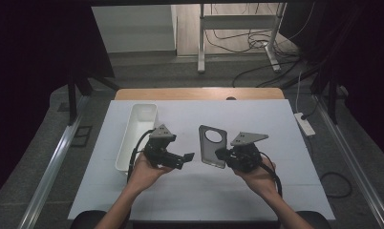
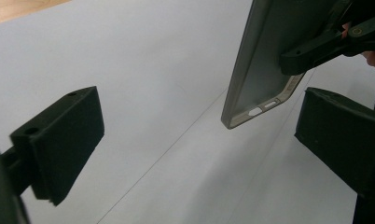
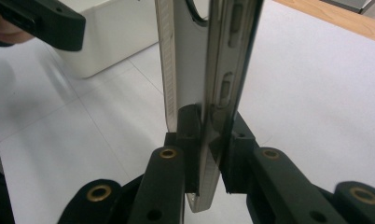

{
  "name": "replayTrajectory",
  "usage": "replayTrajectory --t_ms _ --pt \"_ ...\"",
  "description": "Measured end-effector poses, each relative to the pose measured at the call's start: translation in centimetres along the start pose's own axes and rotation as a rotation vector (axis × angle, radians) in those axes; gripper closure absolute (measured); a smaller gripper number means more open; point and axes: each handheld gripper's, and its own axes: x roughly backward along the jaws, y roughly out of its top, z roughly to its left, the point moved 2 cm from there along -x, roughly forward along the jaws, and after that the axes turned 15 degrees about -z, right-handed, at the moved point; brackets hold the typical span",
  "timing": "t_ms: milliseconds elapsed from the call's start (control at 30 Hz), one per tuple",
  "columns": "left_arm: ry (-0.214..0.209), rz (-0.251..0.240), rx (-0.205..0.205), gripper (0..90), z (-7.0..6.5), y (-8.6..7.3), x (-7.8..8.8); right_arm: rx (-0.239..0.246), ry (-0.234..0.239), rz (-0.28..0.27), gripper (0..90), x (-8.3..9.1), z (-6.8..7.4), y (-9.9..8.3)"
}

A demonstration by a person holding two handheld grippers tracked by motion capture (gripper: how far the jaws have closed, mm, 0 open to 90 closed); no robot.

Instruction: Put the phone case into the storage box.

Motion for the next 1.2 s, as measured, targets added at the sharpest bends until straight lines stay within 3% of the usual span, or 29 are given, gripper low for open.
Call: replayTrajectory --t_ms 167,267,300,333,467,633,733,933,1200 --pt "0.015 -0.002 -0.035 15.8 -0.7 0.0 -0.2 -0.006 0.001 -0.003 79.8 -0.2 0.5 0.1" --pt "0.01 0.0 -0.043 33.2 -0.9 0.0 -0.2 -0.006 0.008 -0.003 79.8 -0.3 0.8 0.1" --pt "-0.001 0.002 -0.049 33.2 -1.1 0.0 -0.3 -0.003 0.009 -0.004 79.8 -0.4 0.9 0.1" --pt "-0.003 0.003 -0.054 39.7 -1.2 0.0 -0.3 -0.007 0.015 -0.002 79.8 -0.5 1.1 0.1" --pt "-0.029 -0.003 -0.042 55.7 -1.5 -0.1 -0.4 -0.011 0.025 0.0 79.8 -0.8 1.6 0.1" --pt "-0.047 -0.004 -0.031 82.9 -1.7 -0.1 -0.4 -0.005 0.035 -0.003 79.7 -0.9 2.1 0.1" --pt "-0.044 0.0 -0.025 85.2 -1.7 -0.1 -0.4 -0.003 0.038 0.0 79.6 -0.9 2.2 0.1" --pt "0.011 -0.002 -0.02 88.7 -1.8 0.0 -0.5 0.02 0.088 0.01 78.2 -1.3 2.8 -0.1" --pt "0.07 0.016 0.016 89.0 -0.8 -0.3 -0.7 0.01 0.086 0.005 63.3 -1.4 2.8 -0.2"
